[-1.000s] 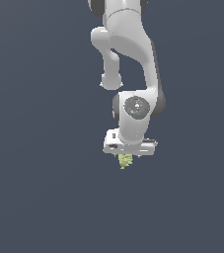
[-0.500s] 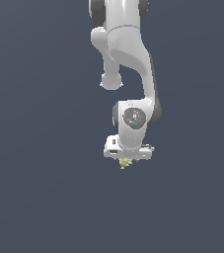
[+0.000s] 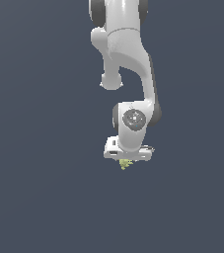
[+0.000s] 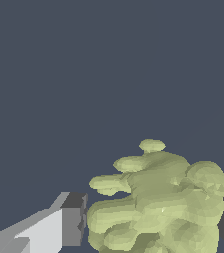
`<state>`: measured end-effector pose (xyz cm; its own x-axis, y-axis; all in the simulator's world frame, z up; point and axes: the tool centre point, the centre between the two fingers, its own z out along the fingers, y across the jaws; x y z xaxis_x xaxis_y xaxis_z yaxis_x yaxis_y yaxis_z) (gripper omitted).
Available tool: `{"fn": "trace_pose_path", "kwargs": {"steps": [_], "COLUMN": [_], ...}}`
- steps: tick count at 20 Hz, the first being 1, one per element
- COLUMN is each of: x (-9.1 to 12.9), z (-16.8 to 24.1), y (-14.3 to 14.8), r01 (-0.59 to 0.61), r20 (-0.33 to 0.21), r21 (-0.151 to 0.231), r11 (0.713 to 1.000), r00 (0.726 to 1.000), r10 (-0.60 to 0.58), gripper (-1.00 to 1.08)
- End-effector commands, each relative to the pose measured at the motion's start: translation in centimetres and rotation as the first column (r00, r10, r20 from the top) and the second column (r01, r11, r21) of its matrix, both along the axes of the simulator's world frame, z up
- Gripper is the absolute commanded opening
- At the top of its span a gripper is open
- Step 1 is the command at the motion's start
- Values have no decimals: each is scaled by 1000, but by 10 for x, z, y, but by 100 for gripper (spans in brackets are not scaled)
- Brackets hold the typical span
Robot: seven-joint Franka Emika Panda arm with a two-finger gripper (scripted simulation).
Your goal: Pick up the object and move it to a goal position.
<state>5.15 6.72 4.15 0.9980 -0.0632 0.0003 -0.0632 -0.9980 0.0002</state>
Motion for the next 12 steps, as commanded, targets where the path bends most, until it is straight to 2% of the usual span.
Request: {"fn": "trace_pose_path", "kwargs": {"steps": [1, 12], "x": [0, -4], "z": [0, 9], "y": [0, -3], "r01": [0, 0], "r20": [0, 0], "r21": [0, 0], "r11": [1000, 1000], "r00": [1000, 1000], "r10": [0, 0], "gripper": [-100, -100]}}
